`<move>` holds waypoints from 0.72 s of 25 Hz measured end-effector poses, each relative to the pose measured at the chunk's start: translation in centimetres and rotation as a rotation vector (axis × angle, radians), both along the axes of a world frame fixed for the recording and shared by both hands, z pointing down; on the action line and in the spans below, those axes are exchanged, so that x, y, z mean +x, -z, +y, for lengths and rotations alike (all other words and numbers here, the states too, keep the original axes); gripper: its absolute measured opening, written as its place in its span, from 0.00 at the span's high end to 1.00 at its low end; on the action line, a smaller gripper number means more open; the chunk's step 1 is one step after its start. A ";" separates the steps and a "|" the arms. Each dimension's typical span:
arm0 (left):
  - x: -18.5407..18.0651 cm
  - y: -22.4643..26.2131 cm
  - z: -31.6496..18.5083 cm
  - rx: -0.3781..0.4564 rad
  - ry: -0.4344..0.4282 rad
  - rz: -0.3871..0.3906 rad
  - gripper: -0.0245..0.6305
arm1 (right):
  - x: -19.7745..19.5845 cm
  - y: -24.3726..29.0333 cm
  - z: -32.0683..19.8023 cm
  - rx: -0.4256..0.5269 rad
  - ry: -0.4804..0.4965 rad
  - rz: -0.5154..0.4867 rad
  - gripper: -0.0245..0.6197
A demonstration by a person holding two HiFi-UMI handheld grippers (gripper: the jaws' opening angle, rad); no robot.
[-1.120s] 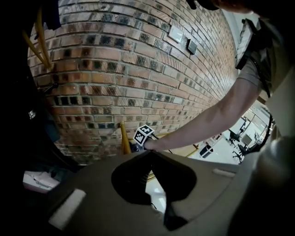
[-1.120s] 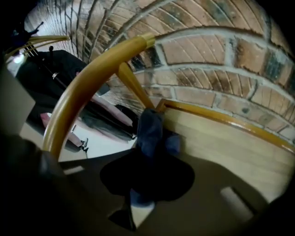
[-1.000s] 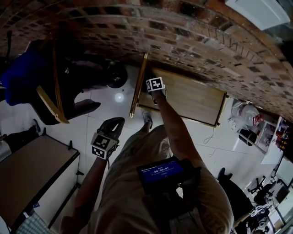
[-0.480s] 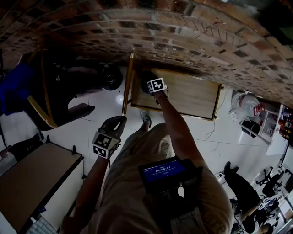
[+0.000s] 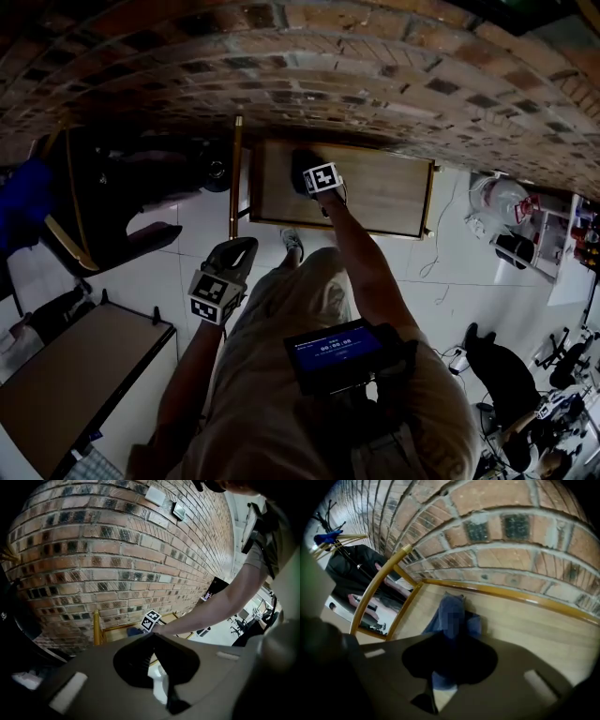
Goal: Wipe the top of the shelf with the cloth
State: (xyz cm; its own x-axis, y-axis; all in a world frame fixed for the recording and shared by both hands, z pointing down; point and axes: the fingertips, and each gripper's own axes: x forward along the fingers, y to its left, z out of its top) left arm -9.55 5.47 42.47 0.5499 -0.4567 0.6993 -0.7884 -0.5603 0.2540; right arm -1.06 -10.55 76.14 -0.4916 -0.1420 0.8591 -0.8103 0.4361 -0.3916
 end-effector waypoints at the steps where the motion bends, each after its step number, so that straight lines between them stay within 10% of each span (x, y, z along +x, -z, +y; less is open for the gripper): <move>1: 0.6 0.0 -0.1 0.001 -0.004 -0.001 0.96 | 0.9 0.0 0.1 0.001 -0.001 0.005 0.85; 18: 11.2 0.7 -2.4 0.010 -0.086 0.001 0.96 | 19.0 -0.8 1.7 -0.026 -0.106 0.099 0.85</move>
